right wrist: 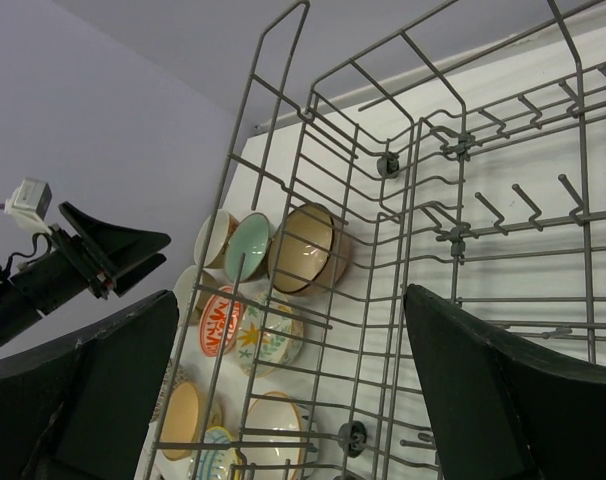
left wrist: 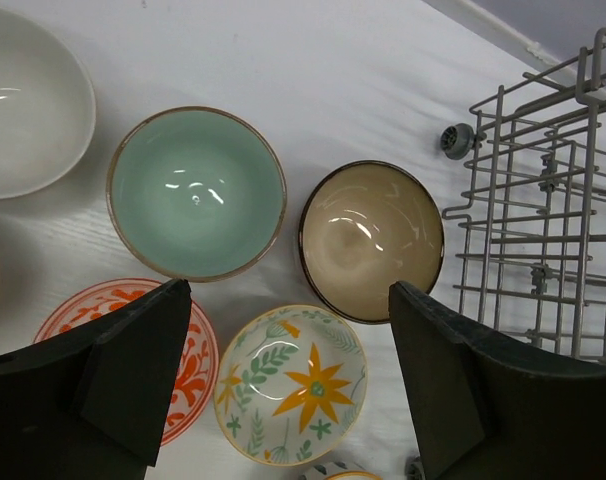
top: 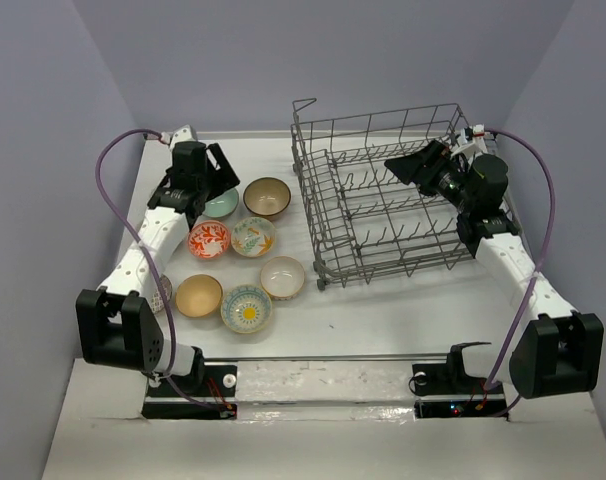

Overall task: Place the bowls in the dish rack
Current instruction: Pick up the bowl from the corner of the board.

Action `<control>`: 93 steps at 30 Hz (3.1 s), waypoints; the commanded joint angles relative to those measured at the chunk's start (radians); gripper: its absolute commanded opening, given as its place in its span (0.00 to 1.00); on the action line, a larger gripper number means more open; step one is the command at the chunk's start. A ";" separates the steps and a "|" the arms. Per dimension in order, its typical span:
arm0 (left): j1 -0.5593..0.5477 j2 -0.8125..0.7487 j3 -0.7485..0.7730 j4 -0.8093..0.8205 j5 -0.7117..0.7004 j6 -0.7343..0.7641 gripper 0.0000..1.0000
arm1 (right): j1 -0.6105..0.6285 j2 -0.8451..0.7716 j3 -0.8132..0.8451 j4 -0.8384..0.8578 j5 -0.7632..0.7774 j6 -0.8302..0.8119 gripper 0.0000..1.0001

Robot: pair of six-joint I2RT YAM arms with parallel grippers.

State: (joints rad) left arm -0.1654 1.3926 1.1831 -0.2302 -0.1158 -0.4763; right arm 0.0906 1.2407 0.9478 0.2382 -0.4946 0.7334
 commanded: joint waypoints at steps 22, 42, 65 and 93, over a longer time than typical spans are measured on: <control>-0.151 0.310 0.090 0.078 -0.120 -0.226 0.68 | -0.002 -0.023 0.035 -0.011 0.021 -0.005 1.00; -0.151 0.459 0.177 0.016 -0.208 -0.242 0.61 | -0.002 -0.010 0.034 -0.017 0.014 0.003 1.00; -0.151 0.542 0.214 0.000 -0.237 -0.243 0.31 | -0.002 -0.015 0.026 -0.025 0.008 0.004 1.00; -0.151 0.367 0.533 -0.193 -0.349 -0.087 0.00 | -0.002 -0.012 0.080 -0.025 -0.036 -0.011 0.98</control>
State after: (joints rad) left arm -0.3187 1.9156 1.6314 -0.4240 -0.3588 -0.5770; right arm 0.0906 1.2369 0.9596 0.1852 -0.4919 0.7368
